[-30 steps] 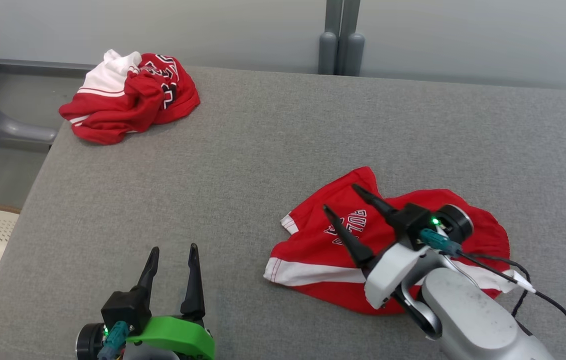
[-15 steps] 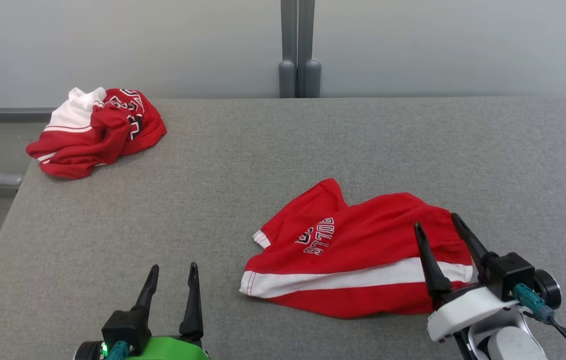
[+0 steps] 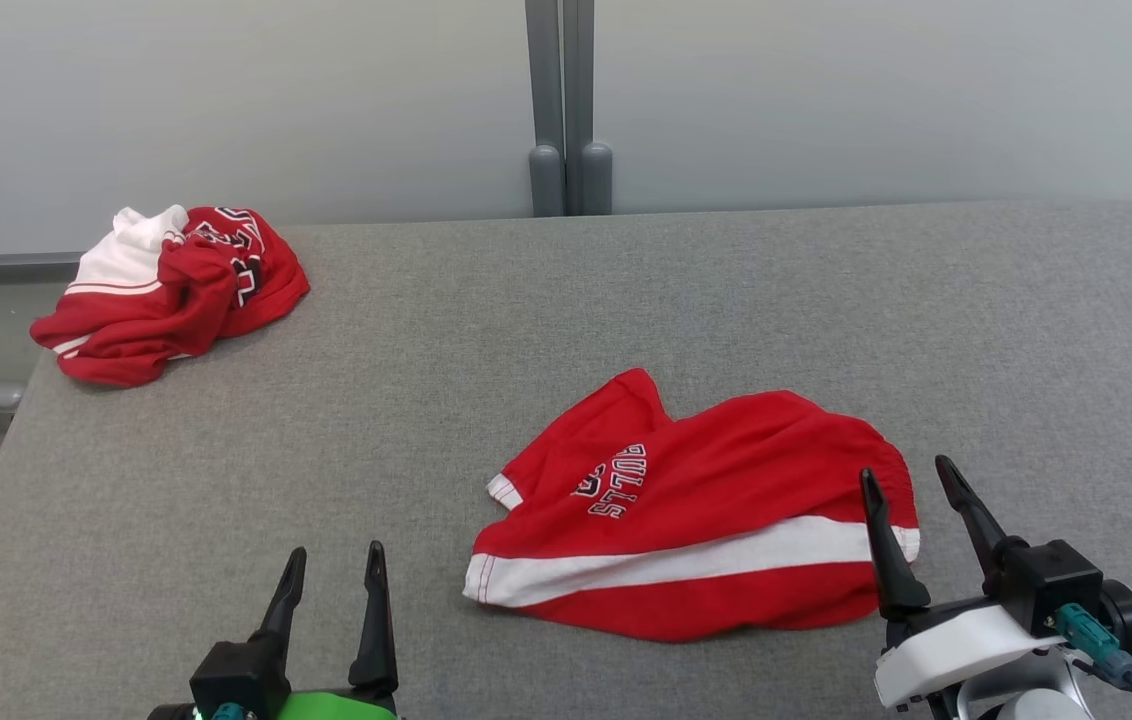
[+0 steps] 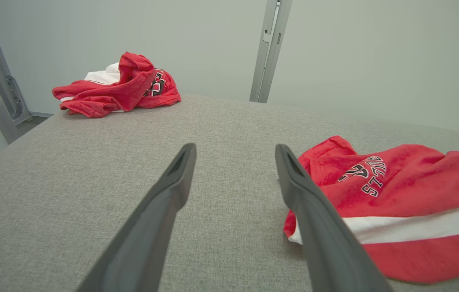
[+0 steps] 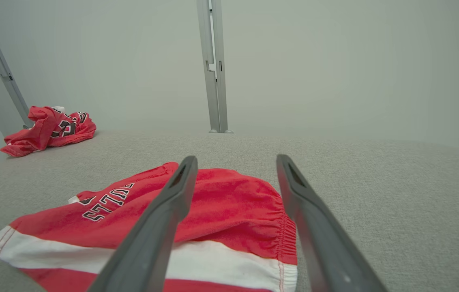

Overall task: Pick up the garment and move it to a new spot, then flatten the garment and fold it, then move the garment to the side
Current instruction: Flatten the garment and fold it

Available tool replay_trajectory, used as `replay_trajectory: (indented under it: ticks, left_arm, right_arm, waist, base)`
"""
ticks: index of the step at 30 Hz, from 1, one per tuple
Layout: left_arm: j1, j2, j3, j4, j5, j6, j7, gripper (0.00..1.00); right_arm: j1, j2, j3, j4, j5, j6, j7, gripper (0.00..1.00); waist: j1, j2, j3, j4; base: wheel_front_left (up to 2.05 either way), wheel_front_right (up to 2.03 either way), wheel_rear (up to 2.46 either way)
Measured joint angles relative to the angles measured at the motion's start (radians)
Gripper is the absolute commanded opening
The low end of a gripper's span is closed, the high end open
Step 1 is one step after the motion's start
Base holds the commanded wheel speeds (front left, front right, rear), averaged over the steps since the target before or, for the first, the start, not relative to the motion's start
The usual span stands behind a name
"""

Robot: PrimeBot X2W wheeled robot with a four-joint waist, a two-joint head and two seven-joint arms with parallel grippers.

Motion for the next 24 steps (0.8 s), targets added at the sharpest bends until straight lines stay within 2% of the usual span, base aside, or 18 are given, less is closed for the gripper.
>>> replay_trajectory:
  ticks: [12,19,24]
  left_arm:
    - [0.000,0.000,-0.001,0.002,0.000,0.003,0.000,1.00]
    - [-0.030,0.003,-0.090,0.106,0.004,-0.077,0.073,1.00]
    - [-0.080,0.004,-0.127,0.179,0.003,-0.102,0.147,1.00]
  right_arm:
    - [0.000,0.005,-0.002,-0.004,-0.004,0.000,0.000,1.00]
    - [-0.006,0.006,0.005,0.003,-0.003,0.000,0.000,1.00]
    - [-0.015,0.007,0.013,0.008,-0.003,0.000,0.000,1.00]
  waist:
    - [0.0000,0.0000,-0.001,-0.006]
    - [0.0000,0.0000,0.004,-0.019]
    - [0.0000,0.0000,0.010,-0.039]
  base:
    - [0.00,0.00,0.00]
    - [0.00,0.00,0.00]
    - [0.00,0.00,0.00]
